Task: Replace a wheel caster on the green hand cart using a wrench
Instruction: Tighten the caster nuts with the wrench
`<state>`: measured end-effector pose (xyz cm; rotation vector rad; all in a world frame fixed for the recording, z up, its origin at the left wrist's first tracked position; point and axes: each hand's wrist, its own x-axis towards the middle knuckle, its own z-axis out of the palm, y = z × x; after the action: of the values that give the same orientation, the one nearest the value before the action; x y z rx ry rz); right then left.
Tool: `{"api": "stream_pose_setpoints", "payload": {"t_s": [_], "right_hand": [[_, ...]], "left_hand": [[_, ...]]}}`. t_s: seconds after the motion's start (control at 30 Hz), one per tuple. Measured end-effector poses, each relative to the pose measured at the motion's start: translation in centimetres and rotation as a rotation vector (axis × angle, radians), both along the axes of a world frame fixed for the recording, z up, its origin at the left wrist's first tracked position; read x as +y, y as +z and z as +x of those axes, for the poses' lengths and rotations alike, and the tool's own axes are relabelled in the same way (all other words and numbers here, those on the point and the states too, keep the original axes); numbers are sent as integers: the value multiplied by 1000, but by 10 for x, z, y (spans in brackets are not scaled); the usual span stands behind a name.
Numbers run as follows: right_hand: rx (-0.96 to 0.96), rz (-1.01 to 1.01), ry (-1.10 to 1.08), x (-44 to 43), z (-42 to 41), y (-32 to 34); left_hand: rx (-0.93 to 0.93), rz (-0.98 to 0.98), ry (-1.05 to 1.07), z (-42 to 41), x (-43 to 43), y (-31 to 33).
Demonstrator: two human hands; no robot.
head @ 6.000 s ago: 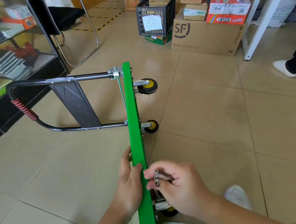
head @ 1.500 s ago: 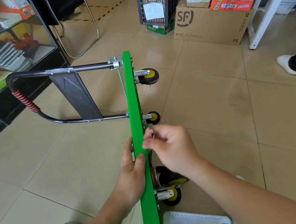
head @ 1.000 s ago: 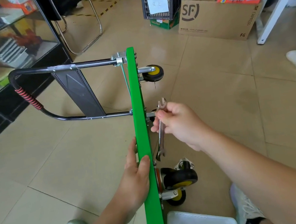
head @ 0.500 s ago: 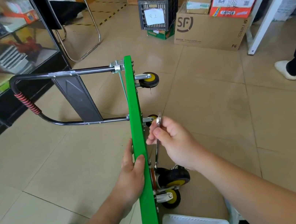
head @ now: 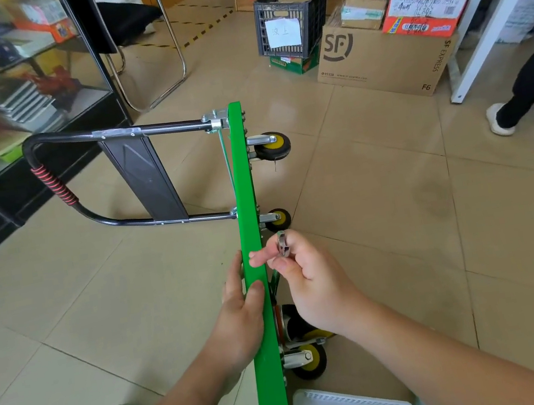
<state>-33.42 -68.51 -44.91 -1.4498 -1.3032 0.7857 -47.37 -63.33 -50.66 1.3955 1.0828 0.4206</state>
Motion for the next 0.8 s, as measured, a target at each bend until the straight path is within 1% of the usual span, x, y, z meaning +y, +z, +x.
{"api": "stream_pose_setpoints", "payload": {"t_s": [0.1, 0.27, 0.3, 0.4, 0.43, 0.6, 0.63, 0.7, 0.8], "right_hand": [[13, -41, -17, 13, 7, -2], [130, -183, -57, 45, 17, -4], [115, -207, -64, 50, 19, -4], [-49, -290, -98, 60, 25, -6], [-37, -314, -105, 63, 28, -7], [228, -443, -136, 70, 42, -3], [271, -434, -148, 68, 45, 0], [304, -349, -189, 60, 47, 8], [251, -167, -211, 32, 44, 21]], "left_hand": [[-9, -2, 15, 0, 0, -2], [2, -12, 7, -2, 2, -5], [5, -11, -1, -2, 2, -6], [3, -12, -17, -2, 2, -7], [3, -12, -21, -2, 2, -8], [-9, -3, -29, -2, 3, -7], [-12, -2, -29, -2, 3, -6], [-7, -8, -31, -3, 2, -5], [9, -11, -25, -3, 2, -2]]}}
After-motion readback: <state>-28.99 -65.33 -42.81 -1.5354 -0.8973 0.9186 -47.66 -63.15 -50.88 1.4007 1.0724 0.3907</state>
